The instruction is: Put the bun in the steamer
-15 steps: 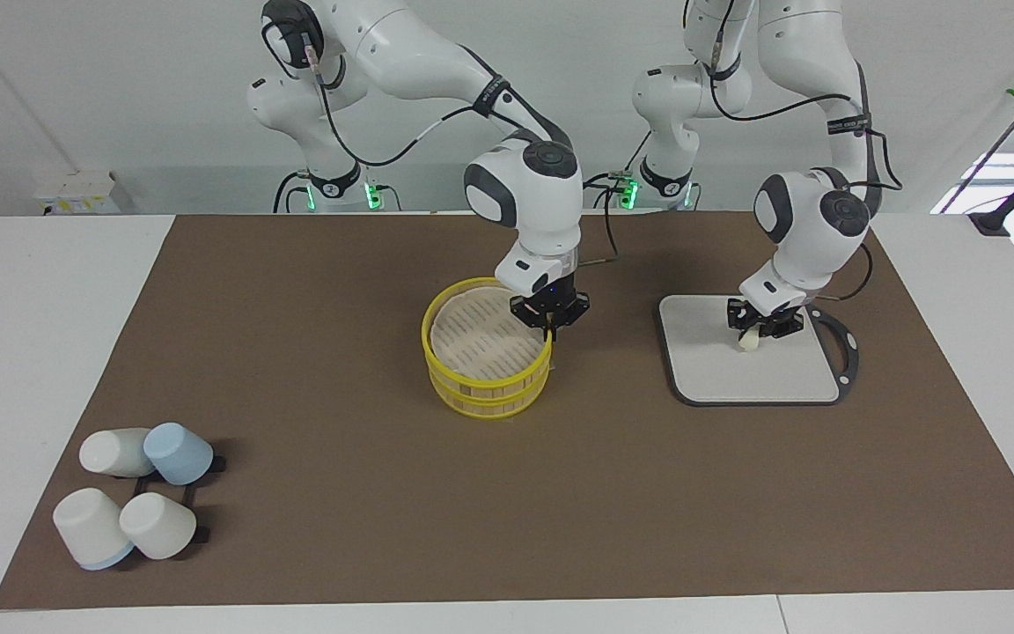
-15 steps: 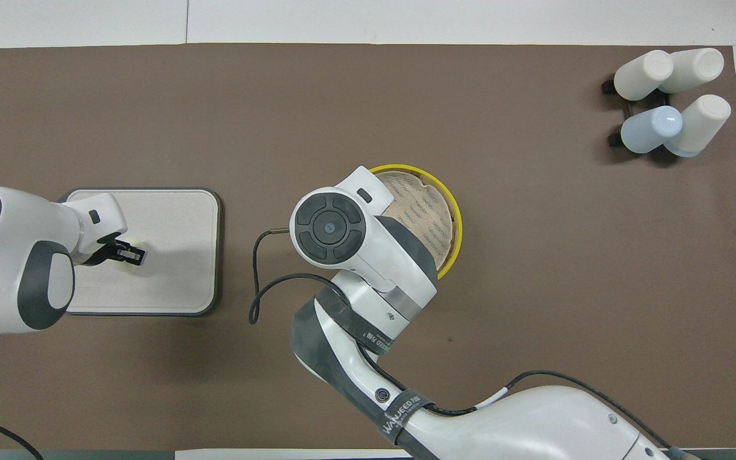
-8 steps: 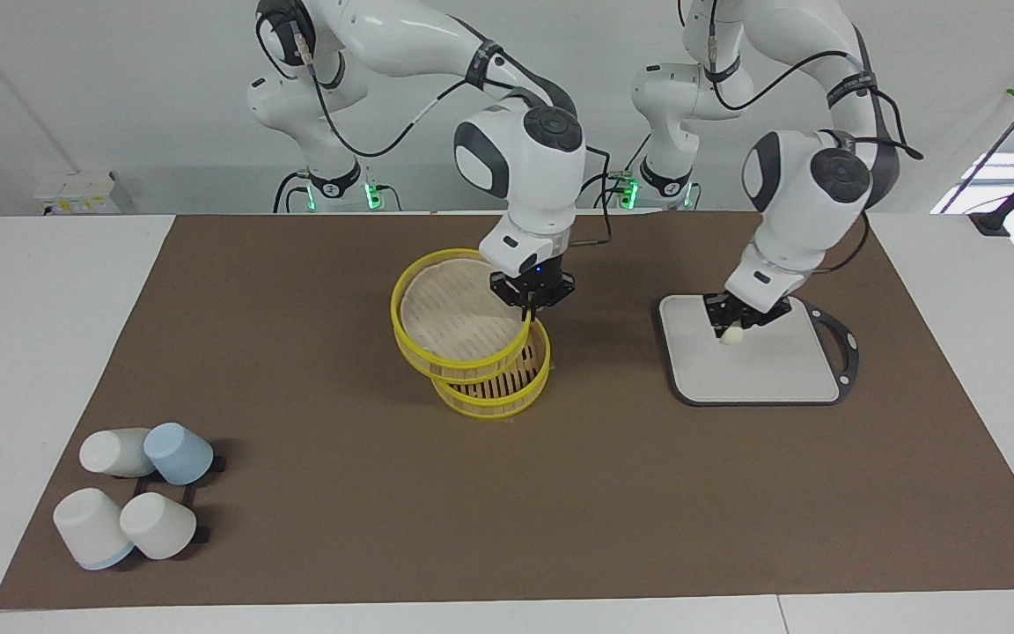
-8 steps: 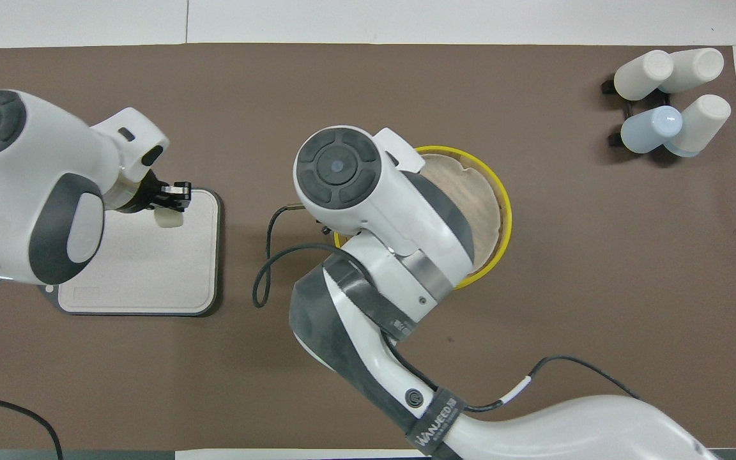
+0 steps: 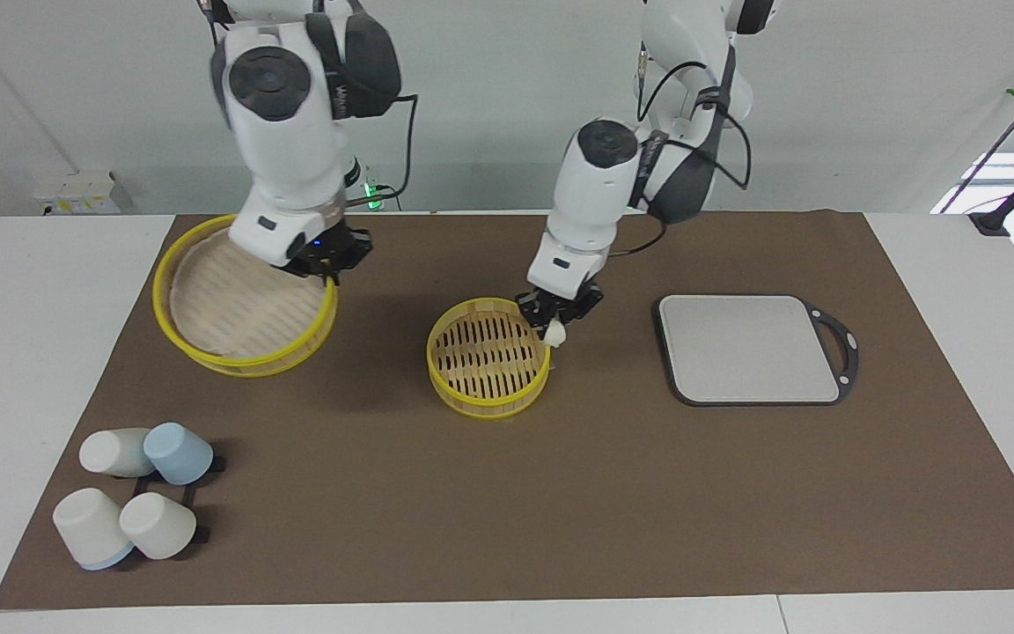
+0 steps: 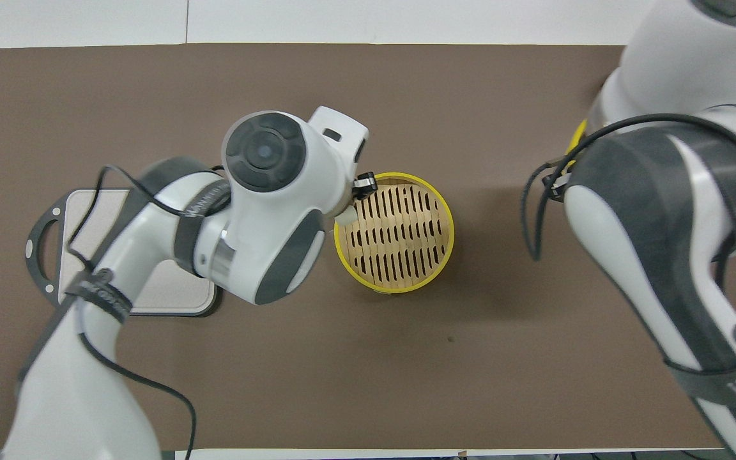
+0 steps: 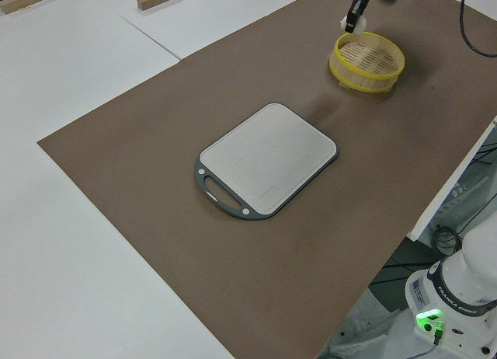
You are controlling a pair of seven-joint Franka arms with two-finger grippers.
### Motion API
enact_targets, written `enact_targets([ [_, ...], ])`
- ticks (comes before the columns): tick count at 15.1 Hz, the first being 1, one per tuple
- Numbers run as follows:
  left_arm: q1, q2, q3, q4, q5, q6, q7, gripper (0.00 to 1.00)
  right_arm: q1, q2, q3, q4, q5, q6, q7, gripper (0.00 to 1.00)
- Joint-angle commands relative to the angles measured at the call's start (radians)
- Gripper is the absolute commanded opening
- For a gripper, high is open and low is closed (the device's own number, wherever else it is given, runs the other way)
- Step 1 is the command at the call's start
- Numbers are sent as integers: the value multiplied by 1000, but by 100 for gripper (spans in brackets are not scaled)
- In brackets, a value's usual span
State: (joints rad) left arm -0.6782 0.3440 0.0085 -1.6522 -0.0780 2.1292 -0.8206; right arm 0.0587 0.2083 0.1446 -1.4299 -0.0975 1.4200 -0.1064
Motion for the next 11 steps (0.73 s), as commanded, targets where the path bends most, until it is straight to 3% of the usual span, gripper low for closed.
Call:
enact_targets([
  [1,-81,108,28,-23,38,154,-51,27,-98,-78,13,-124,16,4,-128,0],
  [5,-93,128,27,-70,47,221,-52,28,-120,-112,13,-202,16,51,-134,0],
  [7,-93,128,27,-69,46,218,-52,37,-111,-113,15,-204,16,54,-125,0],
  [8,-93,128,28,-63,46,212,-52,52,-108,-113,18,-202,16,54,-124,0],
  [9,-92,128,28,-61,46,204,-52,88,-108,-113,20,-202,18,59,-122,0],
  [10,-90,125,28,-63,46,186,-54,100,-97,-112,20,-199,18,60,-118,0],
  [11,-84,115,28,-63,46,161,-52,100,-85,-112,20,-199,18,62,-107,0],
])
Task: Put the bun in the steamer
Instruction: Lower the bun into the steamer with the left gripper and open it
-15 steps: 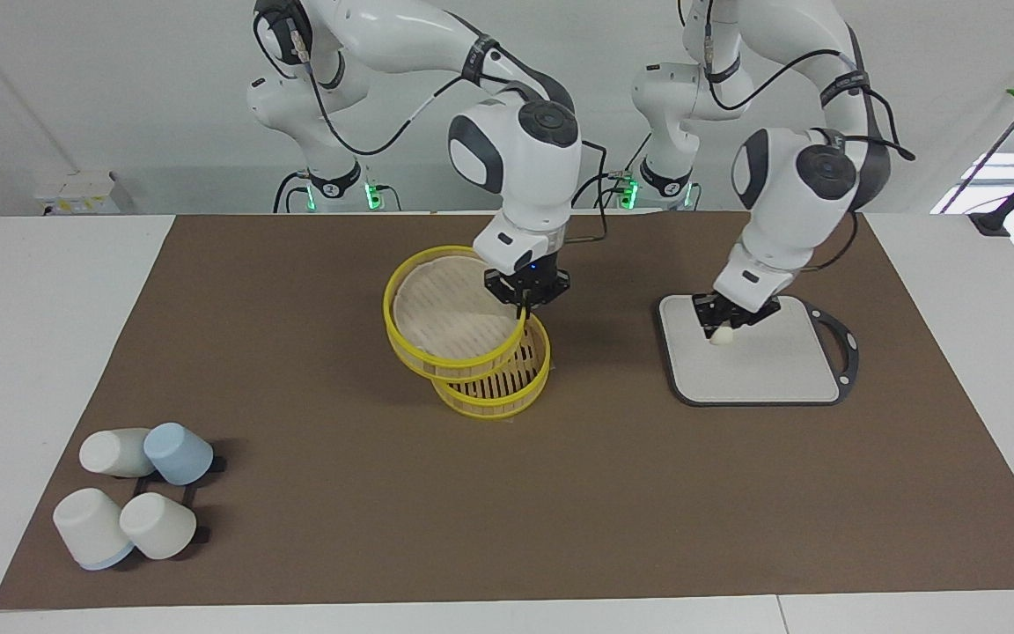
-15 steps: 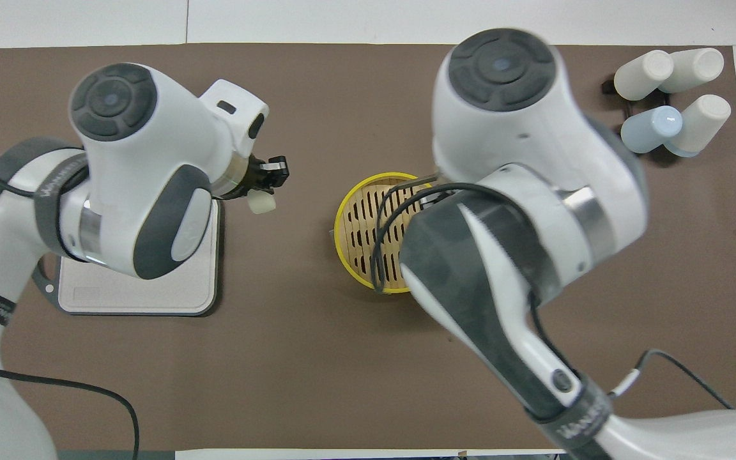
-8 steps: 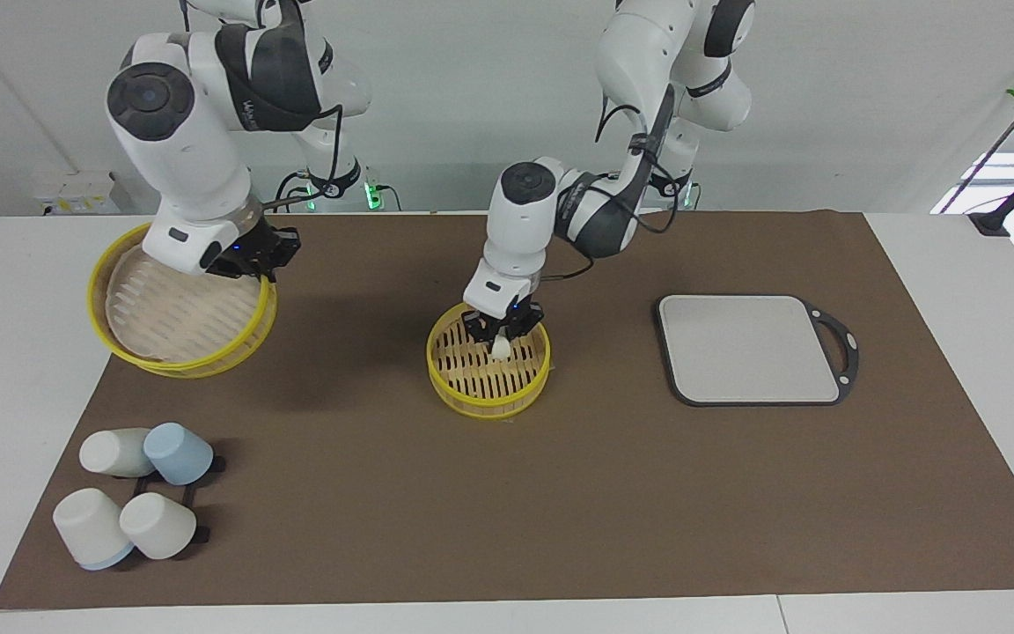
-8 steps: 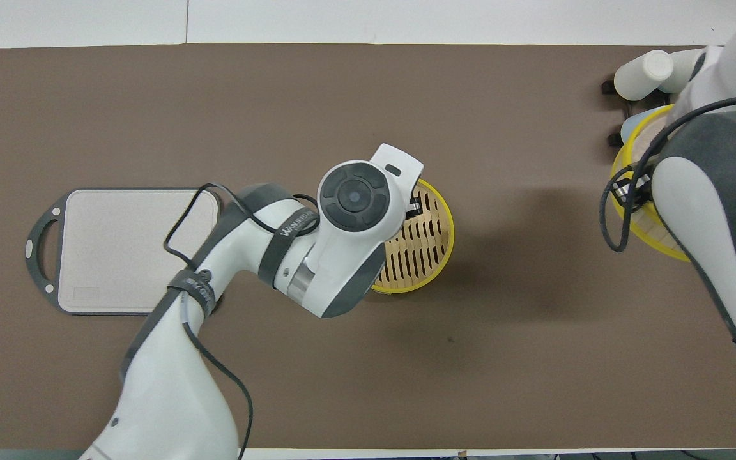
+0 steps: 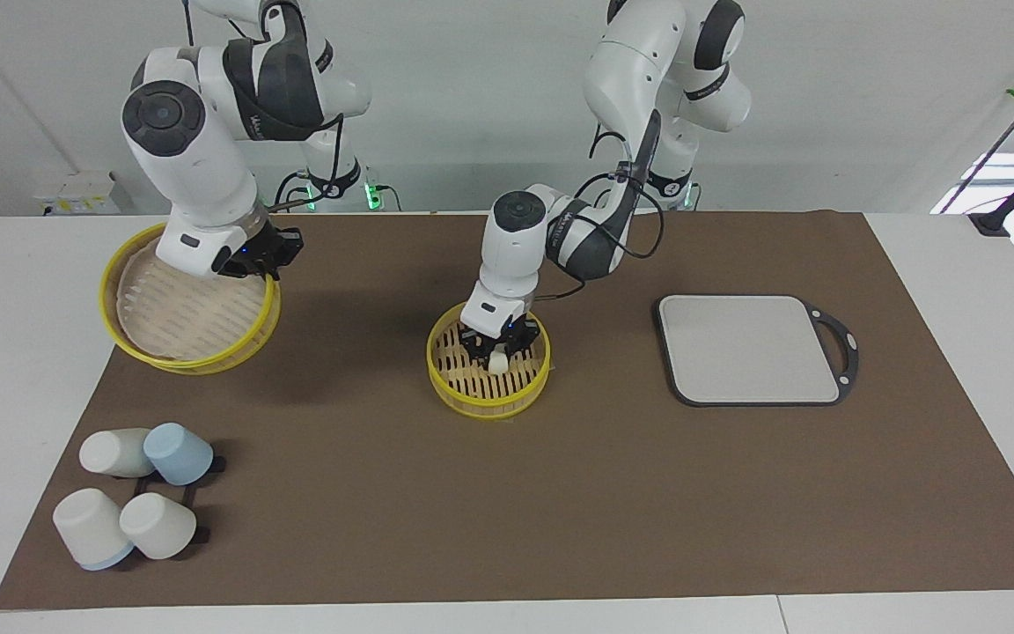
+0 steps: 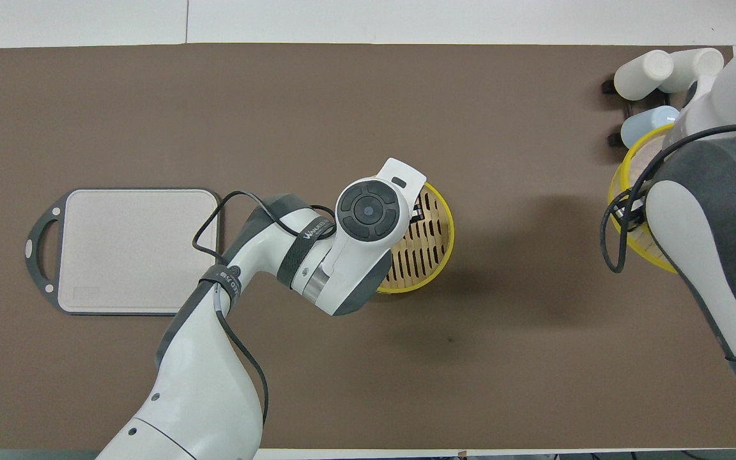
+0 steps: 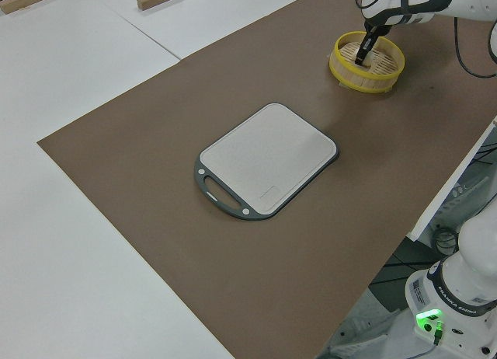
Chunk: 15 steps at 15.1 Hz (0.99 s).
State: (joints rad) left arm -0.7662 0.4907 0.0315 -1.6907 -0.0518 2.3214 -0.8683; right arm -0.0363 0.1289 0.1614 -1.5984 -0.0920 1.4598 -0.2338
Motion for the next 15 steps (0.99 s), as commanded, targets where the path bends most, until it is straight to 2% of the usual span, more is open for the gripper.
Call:
enact_targets([
  [1,16,-61,5,-30,20,-68,2,100,12,-32,3,-32,12,27,28,0],
  [3,66,-128,2,-33,18,-149,14,100,15,-32,3,-32,12,31,37,0],
  [5,128,-228,-2,-38,4,-271,38,100,24,-34,3,-34,14,36,48,0],
  [8,260,-372,4,-37,-31,-480,200,100,42,-32,4,-37,75,88,112,0],
  [11,444,-472,5,-24,-31,-629,426,100,250,-6,4,-31,107,216,406,0],
  [13,516,-515,8,-24,-22,-697,568,100,379,64,3,1,112,334,638,0],
  [15,591,-535,8,-14,7,-740,708,100,467,161,3,50,107,436,747,0],
])
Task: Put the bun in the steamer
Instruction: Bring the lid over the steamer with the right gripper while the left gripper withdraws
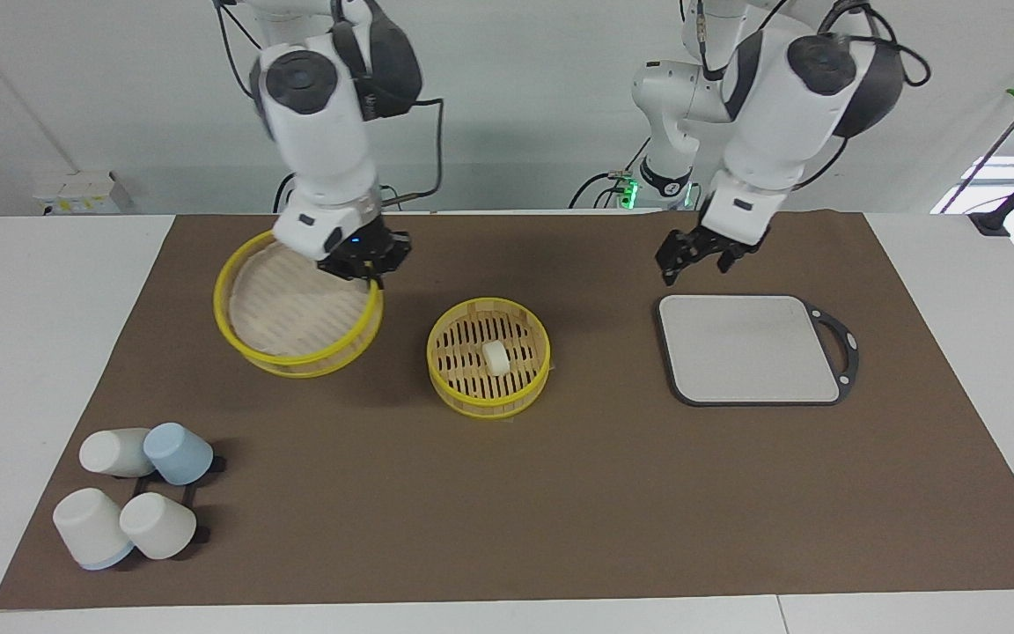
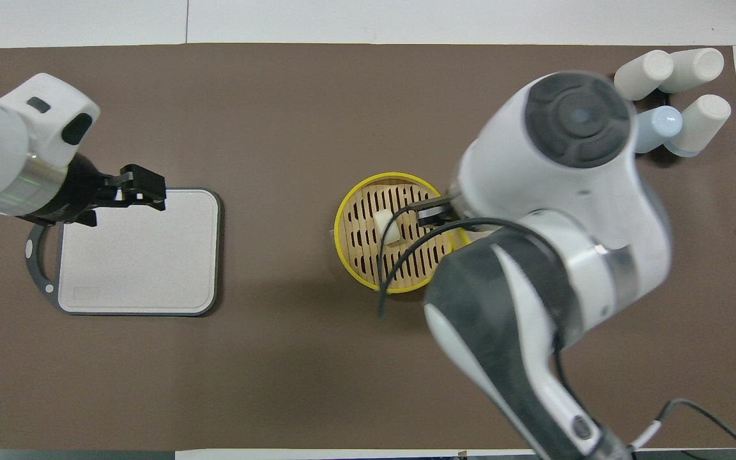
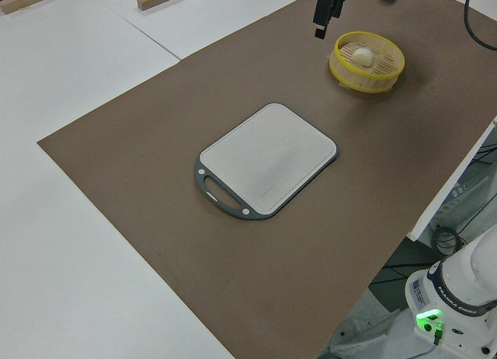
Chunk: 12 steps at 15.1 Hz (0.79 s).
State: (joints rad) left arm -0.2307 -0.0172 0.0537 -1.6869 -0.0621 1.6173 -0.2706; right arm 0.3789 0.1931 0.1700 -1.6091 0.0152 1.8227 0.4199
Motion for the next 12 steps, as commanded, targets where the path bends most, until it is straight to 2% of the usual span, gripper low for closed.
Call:
enact_targets([
  [1,85,-35,-14,-14,28,-54,167,100,73,120,-6,63,-3,137,133,0],
  [6,162,-49,-12,-10,57,-86,309,100,165,221,-10,55,-32,282,250,0],
  [12,154,-32,1,48,71,-132,323,100,169,233,-9,-3,-57,394,280,0],
])
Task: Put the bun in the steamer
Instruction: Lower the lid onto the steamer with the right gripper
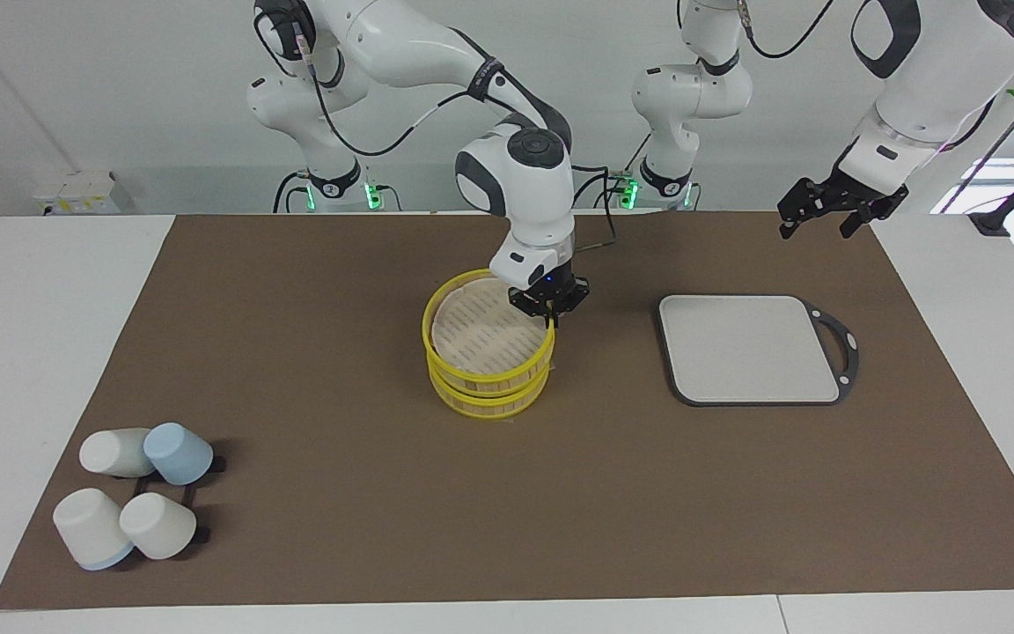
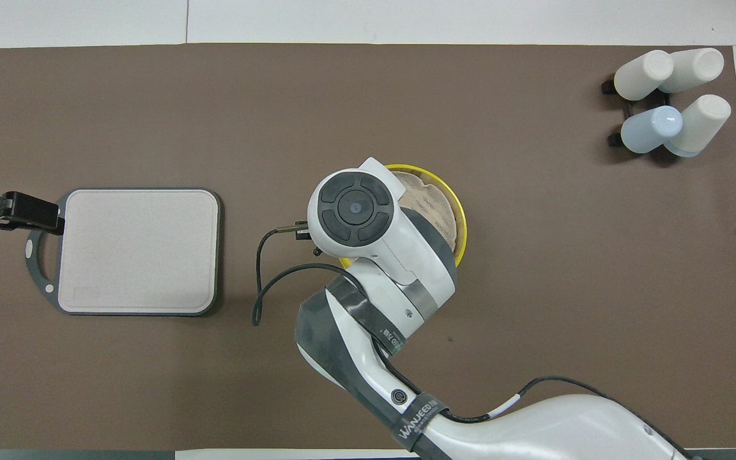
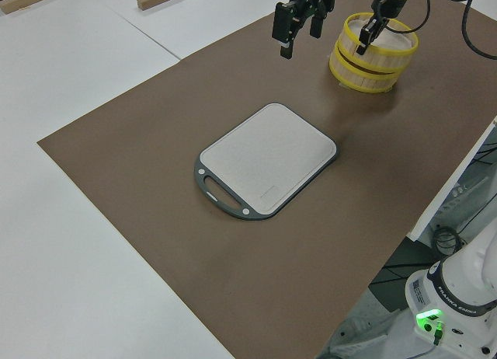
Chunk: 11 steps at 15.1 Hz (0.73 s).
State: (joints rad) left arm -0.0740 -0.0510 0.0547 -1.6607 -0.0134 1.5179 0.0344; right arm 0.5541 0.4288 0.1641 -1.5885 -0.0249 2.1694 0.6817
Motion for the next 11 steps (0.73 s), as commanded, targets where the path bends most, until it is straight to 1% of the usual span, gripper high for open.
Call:
enact_targets([
  [1,-9,6,2,27,21,-36,22,100,-11,1,-3,-28,-17,70,18,0],
  [4,-13,45,17,44,9,-35,22,100,-17,1,-3,-56,-17,115,16,0],
  [6,-18,46,21,64,9,-47,22,100,-20,-4,-3,-68,-17,112,15,0],
  [9,-13,37,14,65,7,-48,22,100,-28,-25,-5,-123,-18,113,7,0],
  [11,-10,34,11,65,6,-48,22,100,-28,-27,-5,-127,-18,106,15,0],
])
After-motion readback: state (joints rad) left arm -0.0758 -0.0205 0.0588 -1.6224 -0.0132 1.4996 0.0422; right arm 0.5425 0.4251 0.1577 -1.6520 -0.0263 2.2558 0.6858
